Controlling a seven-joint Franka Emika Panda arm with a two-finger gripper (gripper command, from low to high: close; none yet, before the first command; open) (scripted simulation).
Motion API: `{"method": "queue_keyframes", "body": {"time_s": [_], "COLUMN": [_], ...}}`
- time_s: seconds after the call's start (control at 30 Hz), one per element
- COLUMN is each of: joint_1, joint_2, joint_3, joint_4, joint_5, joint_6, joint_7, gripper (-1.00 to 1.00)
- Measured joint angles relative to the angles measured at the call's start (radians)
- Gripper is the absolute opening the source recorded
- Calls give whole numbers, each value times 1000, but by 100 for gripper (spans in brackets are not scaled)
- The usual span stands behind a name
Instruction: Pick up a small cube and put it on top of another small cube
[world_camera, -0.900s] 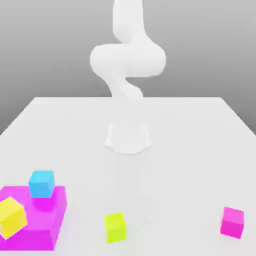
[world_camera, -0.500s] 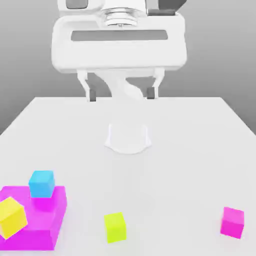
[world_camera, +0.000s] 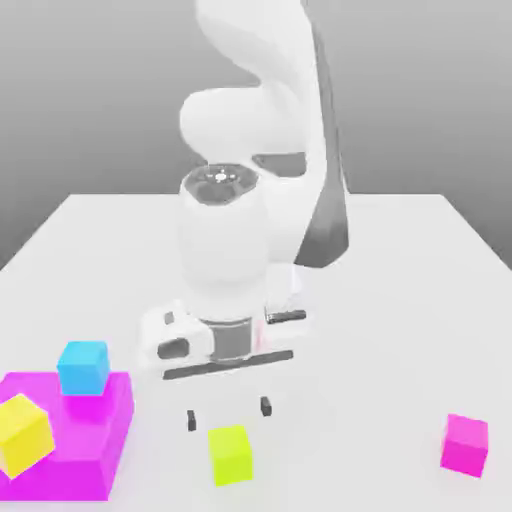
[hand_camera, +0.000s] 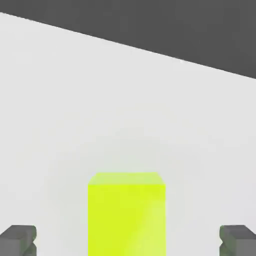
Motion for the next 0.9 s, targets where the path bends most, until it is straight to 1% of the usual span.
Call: {"method": "queue_keyframes", "body": {"time_s": [0.07,0.1,0.33,0.47,0.53,0.8,0.87,0.9], "joint_1": [-22,-29,-30,-7,6,211,265,293], "joint_2": [73,96,95,-28,-90,-120,-90,-50], "joint_3": [26,34,36,3,5,215,262,275], "joint_4": [14,18,18,-7,-14,100,138,159], "joint_5": [20,25,22,-20,-43,-124,-155,-180], "joint_6": [57,76,75,-23,-78,-224,-233,-216], "joint_7": [-16,-19,-18,14,26,-35,-44,-41], "gripper": [0,-100,-100,-100,-100,-100,-100,-100]}}
